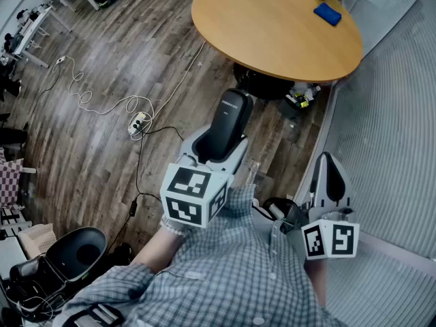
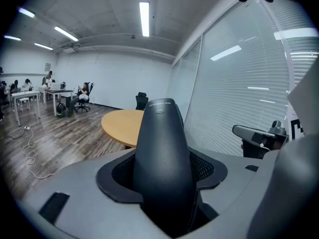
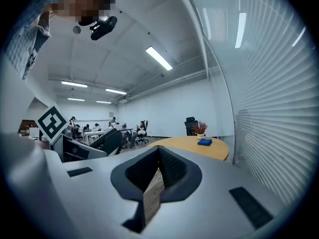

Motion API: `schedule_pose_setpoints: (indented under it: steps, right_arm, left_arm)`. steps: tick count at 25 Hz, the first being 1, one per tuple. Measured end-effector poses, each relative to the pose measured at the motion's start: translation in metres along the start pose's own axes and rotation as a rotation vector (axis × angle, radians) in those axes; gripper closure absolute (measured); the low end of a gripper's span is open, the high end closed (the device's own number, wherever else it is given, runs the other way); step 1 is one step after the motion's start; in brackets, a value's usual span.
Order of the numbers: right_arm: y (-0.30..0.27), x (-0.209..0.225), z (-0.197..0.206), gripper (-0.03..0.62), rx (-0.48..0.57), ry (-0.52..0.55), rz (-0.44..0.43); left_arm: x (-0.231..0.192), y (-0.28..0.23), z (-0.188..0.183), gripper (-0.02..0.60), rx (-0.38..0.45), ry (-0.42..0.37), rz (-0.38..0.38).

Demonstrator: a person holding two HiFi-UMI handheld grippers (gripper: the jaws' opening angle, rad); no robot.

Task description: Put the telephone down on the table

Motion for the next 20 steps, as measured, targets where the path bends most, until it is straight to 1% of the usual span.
schedule_pose_setpoints:
  steps: [9,13,15,18,20]
  right_arm:
    - [-0.002,-0.007,0.002,0.588,0.005,0.007,0.008]
    - [-0.004,-0.018,-0.001,0.588,0.021,-0.016,0.007]
    - [-0.007,-0.022,0.0,0.588,0.026,-0.02,0.011]
    - [-0.012,-0.03,0.0,0.588,0.029,-0.021,0.019]
    - [-0.012,-0.039,0.002,0.588,0.028,-0.024,0.025]
  left_arm:
    - [-0.01,0.0,-0.001,0.302,0.015,0.003,0.007]
    - [-0.021,0.007,-0.002,0.302,0.025,-0.003,0.011]
    - [-0.027,0.009,-0.003,0.302,0.028,-0.013,0.012]
    - [-0.034,0.01,-0.006,0.302,0.034,-0.047,0.007]
    - [-0.037,0.013,-0.006,0.302,0.036,-0.06,0.017]
Point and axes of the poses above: the fingertips, and each gripper's own axes: y backward along the fingers, x to its right, z out of its underside, the point moved 3 cm from there along y, backward along the fingers, and after that the axes turned 2 degrees about -z, right-handed, at the moved point
